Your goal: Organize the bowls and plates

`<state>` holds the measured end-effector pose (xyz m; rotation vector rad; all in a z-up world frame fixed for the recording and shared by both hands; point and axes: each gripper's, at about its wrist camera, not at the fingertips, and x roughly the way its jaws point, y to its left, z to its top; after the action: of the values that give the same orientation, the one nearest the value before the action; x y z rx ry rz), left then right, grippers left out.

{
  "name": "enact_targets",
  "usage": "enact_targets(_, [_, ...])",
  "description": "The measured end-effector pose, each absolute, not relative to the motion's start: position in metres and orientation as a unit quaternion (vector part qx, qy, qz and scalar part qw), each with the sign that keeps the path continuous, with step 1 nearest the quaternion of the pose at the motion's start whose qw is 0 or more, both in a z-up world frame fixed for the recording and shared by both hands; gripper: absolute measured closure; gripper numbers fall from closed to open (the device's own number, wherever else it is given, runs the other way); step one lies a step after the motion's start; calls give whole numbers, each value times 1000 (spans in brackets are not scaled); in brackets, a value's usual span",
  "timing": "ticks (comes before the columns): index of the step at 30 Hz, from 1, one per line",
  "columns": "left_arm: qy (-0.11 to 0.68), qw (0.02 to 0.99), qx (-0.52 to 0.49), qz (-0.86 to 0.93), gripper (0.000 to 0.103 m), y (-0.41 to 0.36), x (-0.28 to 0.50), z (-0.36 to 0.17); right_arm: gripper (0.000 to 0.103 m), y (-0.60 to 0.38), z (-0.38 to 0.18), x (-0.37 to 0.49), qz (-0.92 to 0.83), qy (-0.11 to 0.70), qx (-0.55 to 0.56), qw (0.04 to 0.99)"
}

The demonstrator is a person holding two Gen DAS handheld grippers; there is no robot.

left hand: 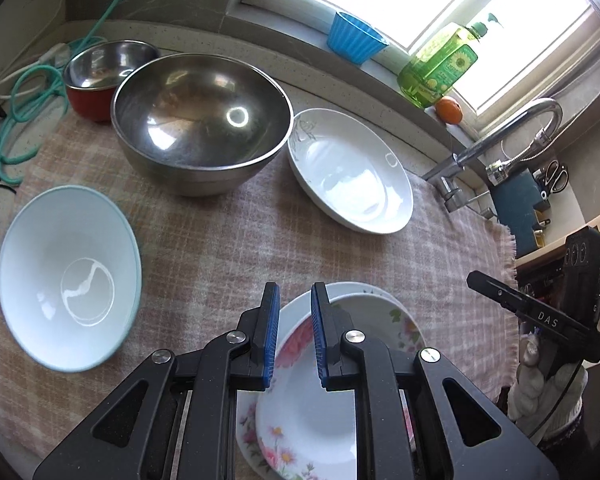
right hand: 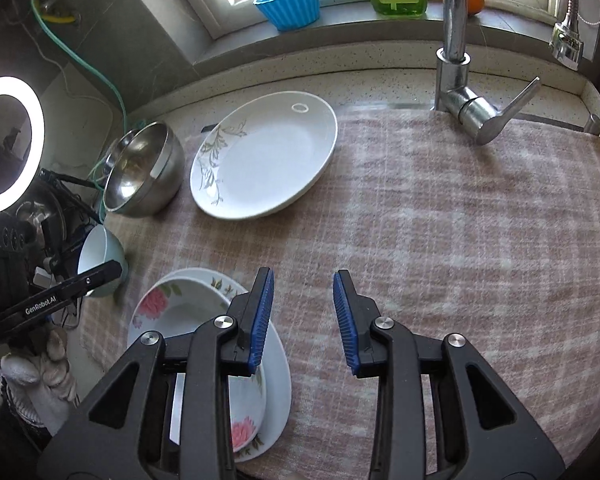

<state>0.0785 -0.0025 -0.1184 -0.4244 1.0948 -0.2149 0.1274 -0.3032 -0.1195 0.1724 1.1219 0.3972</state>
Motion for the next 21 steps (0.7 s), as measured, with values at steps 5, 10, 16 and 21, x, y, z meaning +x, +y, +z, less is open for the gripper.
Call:
enact_targets(5, [509,828,-215,-99,89,-16,98,-123,71,-317,-120,167,179,523,111,826])
enact_targets(10, [507,826,-229,-89,87,-27,115,-128,71,-318,-128,197,177,527,105,825])
enact_targets(16, [513,821,-239,-74,87,-33,134,-138,71,-311,-136,229,185,528,87,824])
enact_targets(21, [517,815,-255,-53,87,-32,146,-149,71,-299,-143,256,195,531,65,822])
